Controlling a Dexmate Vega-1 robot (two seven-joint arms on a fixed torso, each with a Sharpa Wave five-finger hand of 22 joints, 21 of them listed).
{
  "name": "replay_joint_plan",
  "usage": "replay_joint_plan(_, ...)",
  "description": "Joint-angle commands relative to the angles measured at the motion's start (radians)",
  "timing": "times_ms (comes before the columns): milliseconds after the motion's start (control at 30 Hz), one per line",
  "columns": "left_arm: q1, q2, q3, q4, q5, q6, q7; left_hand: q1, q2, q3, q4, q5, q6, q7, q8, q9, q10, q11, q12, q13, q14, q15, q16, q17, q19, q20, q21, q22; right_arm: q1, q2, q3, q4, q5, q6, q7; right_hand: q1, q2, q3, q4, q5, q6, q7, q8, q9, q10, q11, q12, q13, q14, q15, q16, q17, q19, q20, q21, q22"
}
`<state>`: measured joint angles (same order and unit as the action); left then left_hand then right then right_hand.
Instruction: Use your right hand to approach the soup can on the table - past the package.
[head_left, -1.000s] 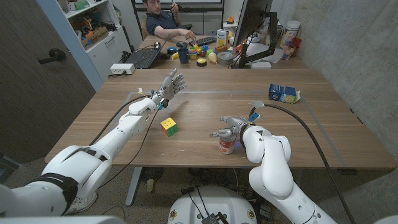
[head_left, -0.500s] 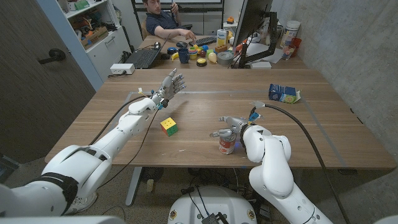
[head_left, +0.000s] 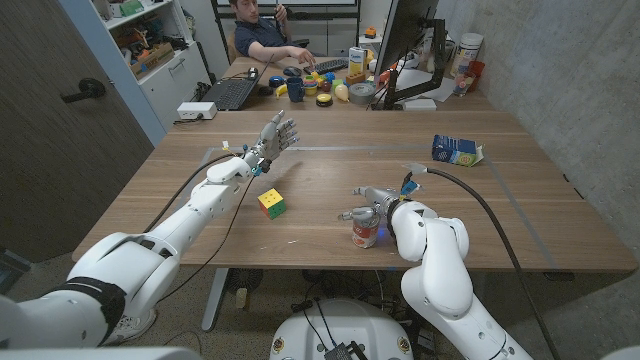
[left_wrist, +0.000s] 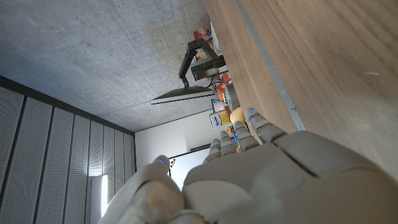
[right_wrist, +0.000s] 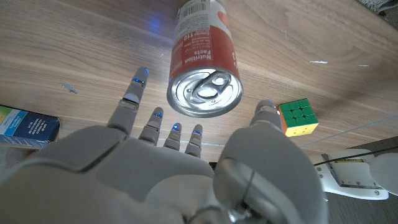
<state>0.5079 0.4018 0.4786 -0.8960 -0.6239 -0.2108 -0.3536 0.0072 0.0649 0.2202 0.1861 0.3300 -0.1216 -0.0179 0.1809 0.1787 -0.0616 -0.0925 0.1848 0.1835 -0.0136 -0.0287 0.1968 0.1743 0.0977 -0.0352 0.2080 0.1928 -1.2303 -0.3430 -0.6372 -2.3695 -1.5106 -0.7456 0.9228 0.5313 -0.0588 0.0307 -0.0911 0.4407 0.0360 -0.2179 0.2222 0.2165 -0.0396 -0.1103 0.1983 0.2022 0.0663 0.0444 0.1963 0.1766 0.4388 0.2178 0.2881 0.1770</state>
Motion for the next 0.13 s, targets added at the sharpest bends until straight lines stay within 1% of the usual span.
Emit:
replay_joint_plan(33, 0.01, 0.005, 0.0, -0.018, 0.0, 0.006, 0.01, -0.004, 0.097, -0.005, -0.001, 0.009, -0.012, 0.0, 0.007, 0.004, -0.004, -0.006, 0.003, 0.003, -0.007, -0.008, 0.006, 0.006, 0.002, -0.001, 0.005, 0.004, -0.01, 0.0, 0.011, -0.006, 0.018, 0.006, -0.006, 0.012, 0.003, 0.0, -0.007, 0.01, 0.006, -0.004, 0.005, 0.001, 0.003, -0.006, 0.01, 0.003, 0.007, -0.005, 0.0, 0.004, 0.008, 0.001, -0.004, -0.001)
replay_joint_plan(133, 0.012, 0.006, 0.001, -0.023, 0.0, 0.008, 0.011, -0.004, 0.097, -0.005, -0.001, 0.009, -0.011, 0.0, 0.007, 0.004, -0.004, -0.006, 0.003, 0.003, -0.007, -0.007, 0.006, 0.006, 0.002, 0.0, 0.005, 0.004, -0.012, -0.002, 0.015, -0.009, 0.03, 0.004, -0.01, 0.012, 0.004, -0.001, -0.006, 0.01, 0.008, -0.004, 0.005, 0.001, 0.004, -0.005, 0.01, 0.003, 0.008, -0.005, 0.001, 0.004, 0.01, 0.001, -0.005, -0.001)
